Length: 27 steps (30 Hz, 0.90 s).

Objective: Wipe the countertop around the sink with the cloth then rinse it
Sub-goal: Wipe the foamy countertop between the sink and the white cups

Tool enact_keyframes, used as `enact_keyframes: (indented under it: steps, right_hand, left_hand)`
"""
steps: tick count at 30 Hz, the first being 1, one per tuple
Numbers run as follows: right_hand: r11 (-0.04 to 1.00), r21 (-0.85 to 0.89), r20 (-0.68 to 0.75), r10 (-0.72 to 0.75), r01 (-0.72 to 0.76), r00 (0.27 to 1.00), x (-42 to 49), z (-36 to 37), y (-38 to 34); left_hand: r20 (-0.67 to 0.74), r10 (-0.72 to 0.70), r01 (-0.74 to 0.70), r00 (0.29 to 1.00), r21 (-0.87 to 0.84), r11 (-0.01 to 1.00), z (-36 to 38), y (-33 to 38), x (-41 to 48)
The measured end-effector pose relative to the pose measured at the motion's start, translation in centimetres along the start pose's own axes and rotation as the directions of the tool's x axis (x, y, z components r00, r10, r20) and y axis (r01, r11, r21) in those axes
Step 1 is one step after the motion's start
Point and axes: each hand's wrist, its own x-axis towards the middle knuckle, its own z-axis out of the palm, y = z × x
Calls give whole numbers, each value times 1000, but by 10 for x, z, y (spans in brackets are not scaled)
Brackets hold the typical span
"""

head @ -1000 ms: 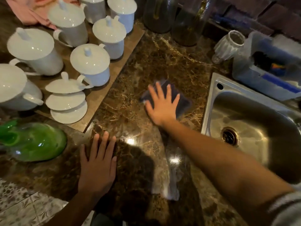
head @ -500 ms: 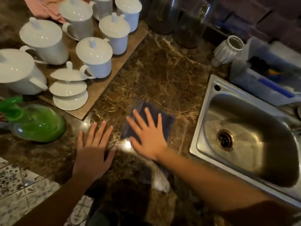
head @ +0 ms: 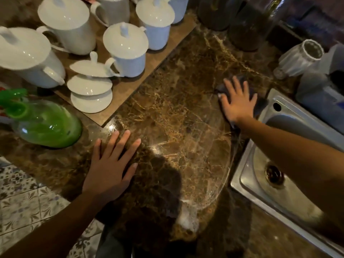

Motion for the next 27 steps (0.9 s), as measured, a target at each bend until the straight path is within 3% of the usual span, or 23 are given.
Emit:
enact_keyframes:
  steps: [3, 6, 12, 17, 22, 24, 27]
  right_hand:
    - [986, 48, 5, 162, -162, 987, -1, -1, -15]
    - [990, 36, -7, 138, -138, 990, -34, 6, -35]
    - [984, -45, 89, -170, 175, 981, -184, 31, -89]
    - [883, -67, 196, -444, 464, 874, -294, 52, -115]
    - [787, 68, 242, -609, 613, 755, -281, 41, -83]
    - [809, 160, 178, -587, 565, 790, -253, 36, -71]
    - [880, 226, 60, -441, 419, 895, -197, 26, -60]
  left_hand:
    - [-15, 8, -8, 1000, 1, 1000, 0, -1, 0]
    - [-22, 18, -18, 1000, 1, 1000, 0, -1, -1]
    - [-30, 25, -26, 999, -20, 999, -6, 1, 0]
    - [-63, 51, -55, 997, -48, 997, -7, 0, 0]
    - [-43, 61, -63, 997, -35, 997, -8, -2, 1]
    - [-23, 40, -41, 999, -43, 998, -8, -1, 1]
    - [-26, 34, -36, 999, -45, 998, -4, -1, 0]
